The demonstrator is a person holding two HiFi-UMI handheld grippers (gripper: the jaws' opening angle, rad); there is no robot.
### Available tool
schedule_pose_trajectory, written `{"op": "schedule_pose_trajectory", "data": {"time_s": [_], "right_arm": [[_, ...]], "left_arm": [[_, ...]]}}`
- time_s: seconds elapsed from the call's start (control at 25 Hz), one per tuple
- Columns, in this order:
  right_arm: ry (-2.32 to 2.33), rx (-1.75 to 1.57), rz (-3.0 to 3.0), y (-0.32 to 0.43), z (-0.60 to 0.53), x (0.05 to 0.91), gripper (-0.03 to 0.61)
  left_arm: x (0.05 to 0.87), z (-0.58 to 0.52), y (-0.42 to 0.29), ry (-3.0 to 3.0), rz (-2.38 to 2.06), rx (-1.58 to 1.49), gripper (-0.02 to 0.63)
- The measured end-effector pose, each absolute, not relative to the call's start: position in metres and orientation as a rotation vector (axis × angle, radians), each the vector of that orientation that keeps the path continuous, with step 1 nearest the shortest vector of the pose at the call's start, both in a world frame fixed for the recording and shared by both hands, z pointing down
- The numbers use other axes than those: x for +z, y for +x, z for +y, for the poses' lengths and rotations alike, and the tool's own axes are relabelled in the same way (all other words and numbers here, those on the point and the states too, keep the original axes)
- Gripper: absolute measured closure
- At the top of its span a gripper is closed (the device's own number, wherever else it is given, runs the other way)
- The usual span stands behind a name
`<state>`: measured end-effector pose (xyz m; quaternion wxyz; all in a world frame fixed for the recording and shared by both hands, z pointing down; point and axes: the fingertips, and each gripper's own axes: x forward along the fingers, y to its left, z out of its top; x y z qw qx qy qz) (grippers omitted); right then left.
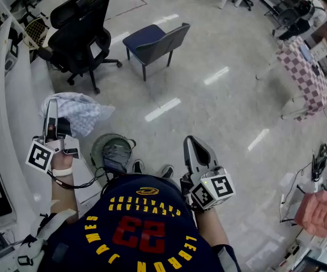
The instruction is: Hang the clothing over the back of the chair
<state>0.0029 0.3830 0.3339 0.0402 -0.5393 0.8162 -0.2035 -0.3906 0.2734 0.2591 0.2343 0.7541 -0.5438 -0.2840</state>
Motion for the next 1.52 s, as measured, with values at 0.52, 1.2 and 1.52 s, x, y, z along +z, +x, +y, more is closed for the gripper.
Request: {"op": "schedule_pose_trajectory", "data": {"time_s": [0.52, 1.2, 1.52], "right_arm": [[-1.627, -0.654, 2.533, 0.002, 0.372, 0.339, 0.569], [-1.803, -0.753, 2.422, -0.039, 0.348, 0.357, 0.569], [-1.758, -0.788, 2.42, -0.03, 0.3, 0.372, 0.569]], "left_arm": [[0.265, 0.267, -0.401, 2.014, -1.52, -0.805, 0.594], [0.288, 0.217, -0.427, 2.058, -1.354, -0.748, 0.594], [0.305, 0.188, -0.412, 2.187, -1.451, -0.572, 0.594]]}}
